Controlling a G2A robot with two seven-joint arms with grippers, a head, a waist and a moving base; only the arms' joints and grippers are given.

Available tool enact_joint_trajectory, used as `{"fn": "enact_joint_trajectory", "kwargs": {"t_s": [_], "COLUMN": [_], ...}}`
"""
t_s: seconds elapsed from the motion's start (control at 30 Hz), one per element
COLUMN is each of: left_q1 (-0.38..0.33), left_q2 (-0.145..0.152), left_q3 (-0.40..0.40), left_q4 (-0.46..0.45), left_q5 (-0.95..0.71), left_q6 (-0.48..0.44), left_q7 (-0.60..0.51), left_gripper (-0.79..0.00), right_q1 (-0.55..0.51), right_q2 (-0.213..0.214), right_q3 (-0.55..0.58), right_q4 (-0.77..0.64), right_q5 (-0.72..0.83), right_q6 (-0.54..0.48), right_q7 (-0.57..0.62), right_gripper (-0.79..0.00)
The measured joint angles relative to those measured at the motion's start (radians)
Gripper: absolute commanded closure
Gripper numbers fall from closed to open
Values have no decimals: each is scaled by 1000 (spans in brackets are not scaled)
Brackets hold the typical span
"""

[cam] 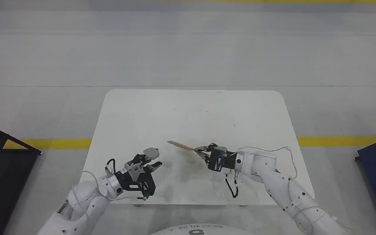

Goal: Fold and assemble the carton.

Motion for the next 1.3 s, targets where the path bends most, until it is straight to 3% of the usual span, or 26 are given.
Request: {"fn": "enact_joint_trajectory", "kwargs": {"t_s": [0.2, 0.27, 0.5, 0.67, 0.87, 1.07, 1.2, 1.3], "left_q1": [62, 58, 55, 55, 55, 55, 55, 55], "left_q2": [14, 15, 15, 15, 15, 15, 15, 15], "left_q3": [-148, -162, -164, -164, -164, -164, -164, -164], "left_q4": [92, 126, 139, 139, 139, 139, 139, 139], "left_q5": [-160, -199, -213, -214, -214, -214, -214, -214], "left_q6": [4, -12, -15, -15, -15, -15, -15, -15], "left_q7": [150, 195, 208, 208, 208, 208, 208, 208], "left_gripper": [-785, -785, -785, -785, -785, -785, -785, -785], "right_q1": [-88, -126, -122, -16, 46, 119, 165, 167], "right_q2": [34, 40, 39, 23, 27, 89, 140, 146], "right_q3": [165, 220, 215, 157, 151, 11, -71, -78], "right_q4": [-109, -145, -143, -40, 51, 26, 14, 12], "right_q5": [59, 116, 107, 279, 529, 824, 934, 988], "right_q6": [-26, -27, -27, -173, -394, -392, -392, -392], "right_q7": [-157, -193, -189, -210, -380, -370, -370, -370], "right_gripper": [0, 0, 0, 0, 0, 0, 0, 0]}}
